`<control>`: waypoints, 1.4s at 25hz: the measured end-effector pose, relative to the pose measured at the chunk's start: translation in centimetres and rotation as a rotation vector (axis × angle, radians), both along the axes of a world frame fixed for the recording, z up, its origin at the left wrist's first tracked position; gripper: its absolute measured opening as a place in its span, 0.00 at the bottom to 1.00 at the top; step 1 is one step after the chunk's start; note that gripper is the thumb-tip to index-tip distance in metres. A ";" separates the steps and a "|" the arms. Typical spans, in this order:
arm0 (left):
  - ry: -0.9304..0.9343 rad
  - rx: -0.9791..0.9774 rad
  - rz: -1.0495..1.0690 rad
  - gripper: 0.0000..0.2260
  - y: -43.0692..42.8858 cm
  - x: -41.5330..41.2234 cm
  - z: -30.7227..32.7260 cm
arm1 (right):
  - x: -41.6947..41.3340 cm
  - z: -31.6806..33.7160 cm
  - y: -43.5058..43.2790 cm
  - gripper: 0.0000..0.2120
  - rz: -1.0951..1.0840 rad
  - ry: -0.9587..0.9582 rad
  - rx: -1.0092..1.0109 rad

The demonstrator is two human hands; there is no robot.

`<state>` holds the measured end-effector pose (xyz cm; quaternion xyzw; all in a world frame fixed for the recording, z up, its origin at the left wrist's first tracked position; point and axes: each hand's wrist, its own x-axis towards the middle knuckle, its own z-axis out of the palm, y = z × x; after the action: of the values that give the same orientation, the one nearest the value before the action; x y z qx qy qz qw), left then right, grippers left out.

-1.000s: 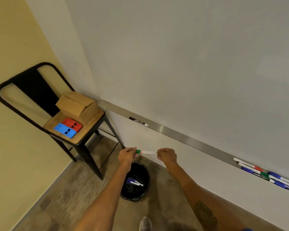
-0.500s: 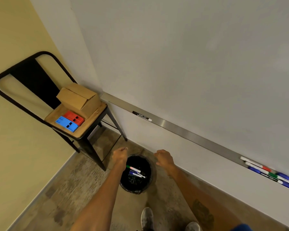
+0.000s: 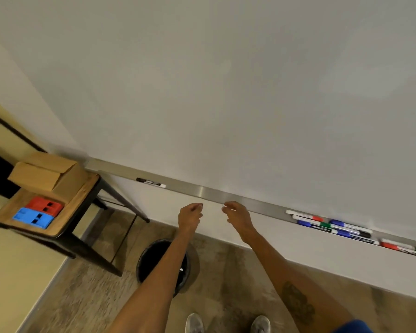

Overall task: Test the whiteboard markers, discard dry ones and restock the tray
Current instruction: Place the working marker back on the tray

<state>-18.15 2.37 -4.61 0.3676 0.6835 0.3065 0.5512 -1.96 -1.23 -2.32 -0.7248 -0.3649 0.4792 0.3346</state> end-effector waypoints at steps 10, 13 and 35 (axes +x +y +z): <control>-0.061 -0.048 -0.273 0.11 -3.0 19.9 1.2 | 21.6 -0.7 -6.6 0.16 -0.474 -0.027 0.030; -0.001 -0.044 -0.356 0.15 -3.6 24.3 0.7 | 26.0 -1.1 -8.2 0.20 -0.549 -0.026 -0.010; -0.165 -0.013 -0.168 0.05 -4.2 32.0 0.9 | 29.4 -1.4 -8.0 0.08 -0.799 -0.030 0.182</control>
<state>13.85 -1.82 -3.75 0.3935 0.6046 0.2838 0.6317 27.44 -9.24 -3.77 -0.7837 -0.1006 0.2666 0.5519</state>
